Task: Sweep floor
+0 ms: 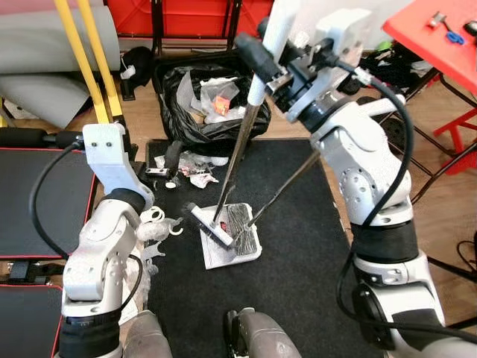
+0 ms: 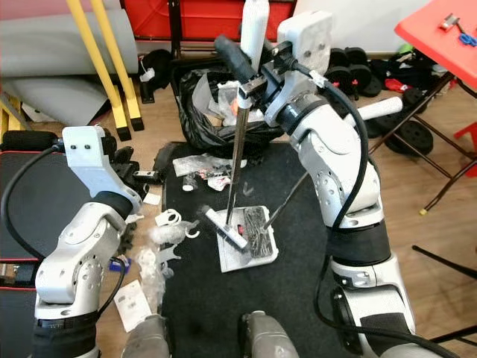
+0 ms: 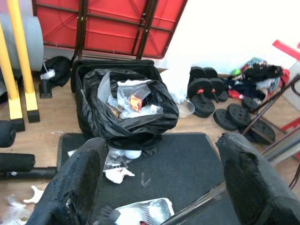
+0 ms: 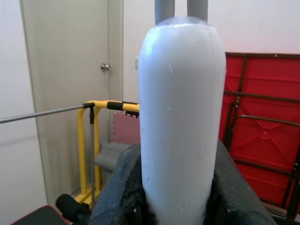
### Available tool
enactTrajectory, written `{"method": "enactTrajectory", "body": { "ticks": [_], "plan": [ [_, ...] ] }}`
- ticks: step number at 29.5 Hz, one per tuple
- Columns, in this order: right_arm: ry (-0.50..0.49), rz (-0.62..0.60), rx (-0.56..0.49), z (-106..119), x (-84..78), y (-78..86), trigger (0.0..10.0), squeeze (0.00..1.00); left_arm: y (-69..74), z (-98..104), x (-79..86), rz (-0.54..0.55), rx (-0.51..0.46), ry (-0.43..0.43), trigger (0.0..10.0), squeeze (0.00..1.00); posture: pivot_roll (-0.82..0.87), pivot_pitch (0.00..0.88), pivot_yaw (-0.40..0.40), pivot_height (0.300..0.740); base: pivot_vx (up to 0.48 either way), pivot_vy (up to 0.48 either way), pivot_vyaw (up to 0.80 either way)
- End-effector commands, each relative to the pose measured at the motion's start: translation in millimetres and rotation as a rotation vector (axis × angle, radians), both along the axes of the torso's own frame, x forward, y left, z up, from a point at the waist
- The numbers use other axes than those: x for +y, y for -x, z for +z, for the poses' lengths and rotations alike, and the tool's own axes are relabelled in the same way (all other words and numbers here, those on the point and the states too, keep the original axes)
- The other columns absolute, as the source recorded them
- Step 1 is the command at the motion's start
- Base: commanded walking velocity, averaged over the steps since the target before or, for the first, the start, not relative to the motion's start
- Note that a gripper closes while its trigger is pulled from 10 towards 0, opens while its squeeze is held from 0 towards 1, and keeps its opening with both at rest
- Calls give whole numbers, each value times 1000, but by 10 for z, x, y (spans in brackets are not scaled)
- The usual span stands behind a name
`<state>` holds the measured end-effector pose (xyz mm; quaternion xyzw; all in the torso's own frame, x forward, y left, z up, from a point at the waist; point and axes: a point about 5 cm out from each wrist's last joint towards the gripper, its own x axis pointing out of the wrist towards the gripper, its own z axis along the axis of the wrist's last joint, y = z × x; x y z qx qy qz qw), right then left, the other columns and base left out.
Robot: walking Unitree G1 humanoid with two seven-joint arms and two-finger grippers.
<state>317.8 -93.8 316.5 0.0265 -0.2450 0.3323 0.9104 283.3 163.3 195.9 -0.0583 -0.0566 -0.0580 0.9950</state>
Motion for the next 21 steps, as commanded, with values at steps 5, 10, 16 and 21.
{"method": "enactTrajectory", "body": {
  "ticks": [5,10,16,21],
  "plan": [
    [-6,24,-34,50,1,73,10000,0,9,-57,-53,-30,-3,1,10000,0,-62,117,-167,740,384,0,0],
    [2,42,-30,53,25,71,10000,0,-3,-63,-73,-39,3,9,10000,0,-63,110,-172,740,0,0,0],
    [7,52,-29,56,40,73,10000,0,-13,-62,-87,-26,-14,14,10000,0,-63,104,-170,740,240,0,0],
    [17,79,-17,26,85,95,10000,0,-21,-72,-85,-22,-5,-1,10000,0,-64,102,-169,740,0,0,0]
  ]
}}
